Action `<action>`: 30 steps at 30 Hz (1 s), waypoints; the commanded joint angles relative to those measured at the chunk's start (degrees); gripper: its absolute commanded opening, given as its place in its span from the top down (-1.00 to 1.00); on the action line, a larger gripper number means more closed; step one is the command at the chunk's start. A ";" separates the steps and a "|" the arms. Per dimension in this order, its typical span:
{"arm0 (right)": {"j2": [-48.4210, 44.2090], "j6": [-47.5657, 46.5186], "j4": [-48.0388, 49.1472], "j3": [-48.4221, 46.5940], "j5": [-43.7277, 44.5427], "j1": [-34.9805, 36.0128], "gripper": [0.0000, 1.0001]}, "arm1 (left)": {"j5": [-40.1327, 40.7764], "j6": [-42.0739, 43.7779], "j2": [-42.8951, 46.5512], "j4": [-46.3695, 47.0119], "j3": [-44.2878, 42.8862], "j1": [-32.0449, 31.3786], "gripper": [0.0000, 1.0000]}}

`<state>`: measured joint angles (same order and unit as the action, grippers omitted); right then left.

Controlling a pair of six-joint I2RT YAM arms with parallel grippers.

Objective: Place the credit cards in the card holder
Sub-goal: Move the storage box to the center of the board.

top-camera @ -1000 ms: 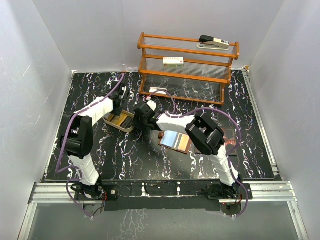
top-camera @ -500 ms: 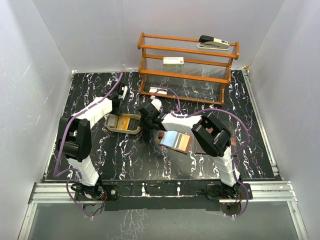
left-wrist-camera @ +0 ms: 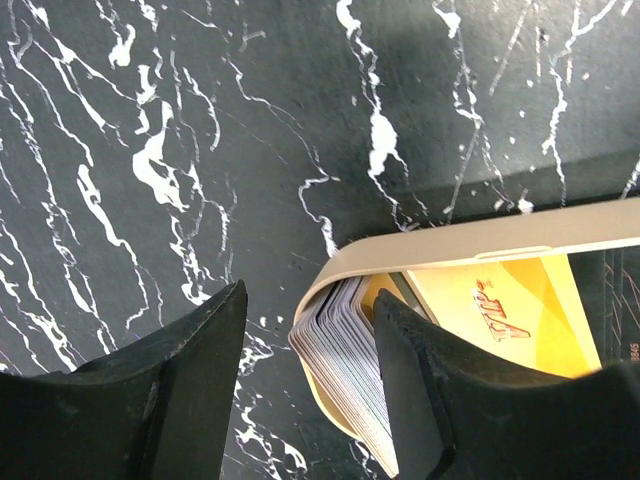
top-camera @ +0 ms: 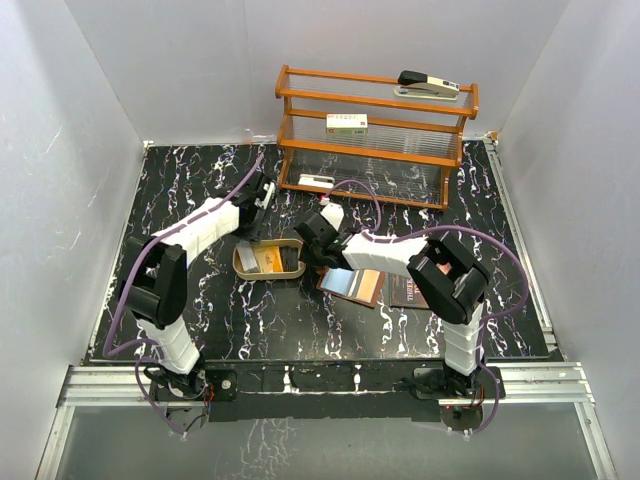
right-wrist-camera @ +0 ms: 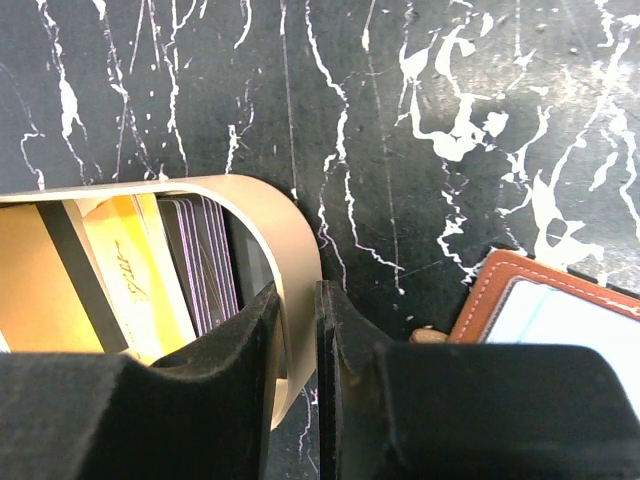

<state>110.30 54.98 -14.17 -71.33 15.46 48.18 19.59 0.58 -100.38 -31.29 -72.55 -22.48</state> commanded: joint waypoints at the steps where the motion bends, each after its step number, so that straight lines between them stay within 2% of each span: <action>1: -2.86 1.07 -2.50 1.03 5.19 -1.05 0.67 | 0.66 -3.14 3.24 -5.31 -2.48 -2.67 -0.07; 5: -3.89 1.62 -2.19 0.80 5.80 -1.34 0.67 | -0.76 -5.05 4.41 -5.10 -3.47 -3.84 -0.11; 11: -4.54 1.85 -3.05 0.12 7.41 -1.36 0.67 | 1.58 -6.70 6.19 -5.86 -2.96 -3.79 -0.13; 16: -4.16 2.27 -3.49 -0.23 8.01 -1.43 0.67 | -0.79 -10.90 11.28 -2.88 -0.57 -3.73 -0.18; 20: -4.23 2.24 -3.93 -0.37 7.52 -1.43 0.68 | -4.51 -15.09 13.69 -2.64 0.13 -2.95 -0.20; 25: -4.71 1.83 -4.02 -0.05 7.28 -1.37 0.64 | -11.45 -19.83 16.35 -0.48 4.10 1.23 -0.16; 30: -5.43 0.32 -3.98 -0.29 6.91 -1.41 0.59 | -16.29 -21.04 18.14 1.32 7.16 2.92 -0.13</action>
<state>108.68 55.99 -18.28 -70.67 20.03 47.22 8.99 -17.89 -84.77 -31.20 -67.09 -20.38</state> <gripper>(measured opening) 0.203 0.572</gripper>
